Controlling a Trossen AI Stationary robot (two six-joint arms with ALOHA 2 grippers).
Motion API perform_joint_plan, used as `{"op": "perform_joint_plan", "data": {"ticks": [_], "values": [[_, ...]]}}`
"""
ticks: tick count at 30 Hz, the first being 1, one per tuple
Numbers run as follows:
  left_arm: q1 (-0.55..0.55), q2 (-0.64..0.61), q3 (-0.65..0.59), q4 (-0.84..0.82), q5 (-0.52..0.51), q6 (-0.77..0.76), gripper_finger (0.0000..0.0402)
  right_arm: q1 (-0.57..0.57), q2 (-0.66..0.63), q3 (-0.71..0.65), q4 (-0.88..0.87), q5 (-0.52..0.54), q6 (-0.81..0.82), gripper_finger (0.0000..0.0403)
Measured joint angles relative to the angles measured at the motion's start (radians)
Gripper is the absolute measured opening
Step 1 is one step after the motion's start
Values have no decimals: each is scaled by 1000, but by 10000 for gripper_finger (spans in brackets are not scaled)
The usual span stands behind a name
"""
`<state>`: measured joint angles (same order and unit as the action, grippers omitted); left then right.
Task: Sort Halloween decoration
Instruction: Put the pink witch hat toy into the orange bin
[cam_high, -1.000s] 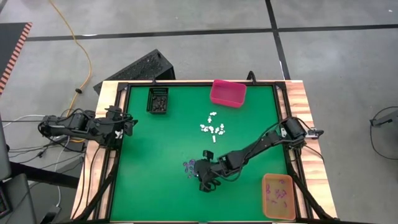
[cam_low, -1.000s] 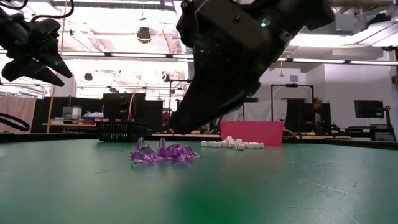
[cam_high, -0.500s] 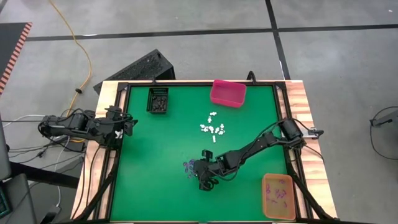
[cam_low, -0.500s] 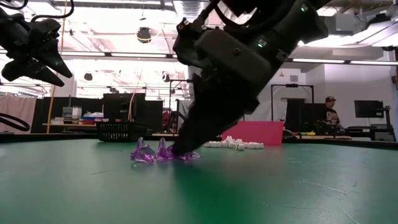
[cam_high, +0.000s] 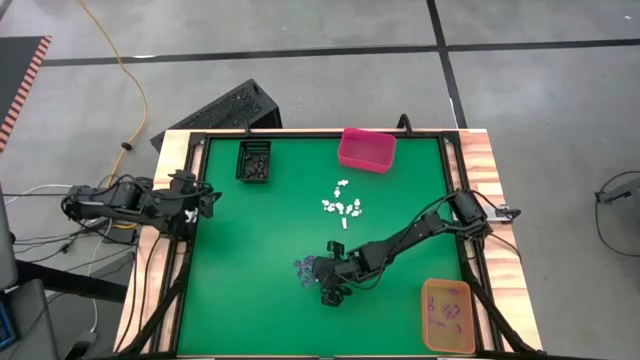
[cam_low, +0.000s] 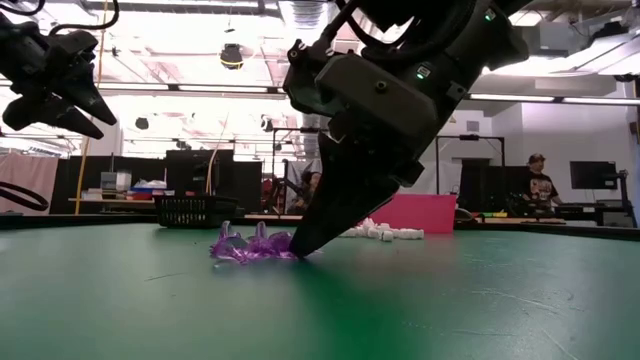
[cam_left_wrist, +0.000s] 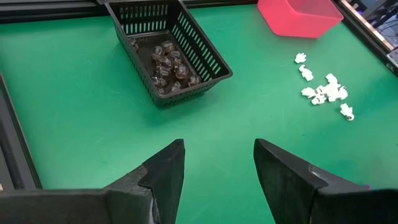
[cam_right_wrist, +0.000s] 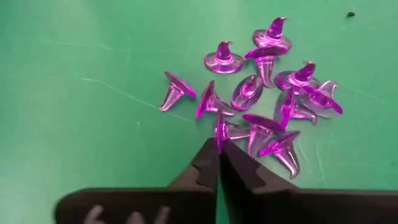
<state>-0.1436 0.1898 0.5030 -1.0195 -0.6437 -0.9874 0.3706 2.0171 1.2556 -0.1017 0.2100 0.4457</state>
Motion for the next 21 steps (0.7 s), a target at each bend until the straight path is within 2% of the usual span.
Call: {"op": "perform_joint_plan", "data": {"ticks": [2, 13, 21], "values": [[0, 0, 0, 0, 0, 0, 183, 0, 0, 0, -2, 0, 15, 16], [0, 0, 0, 0, 0, 0, 183, 19, -19, 0, -37, 0, 135, 16], [0, 0, 0, 0, 0, -2, 183, 53, -135, 0, -151, 1, 229, 16]]}}
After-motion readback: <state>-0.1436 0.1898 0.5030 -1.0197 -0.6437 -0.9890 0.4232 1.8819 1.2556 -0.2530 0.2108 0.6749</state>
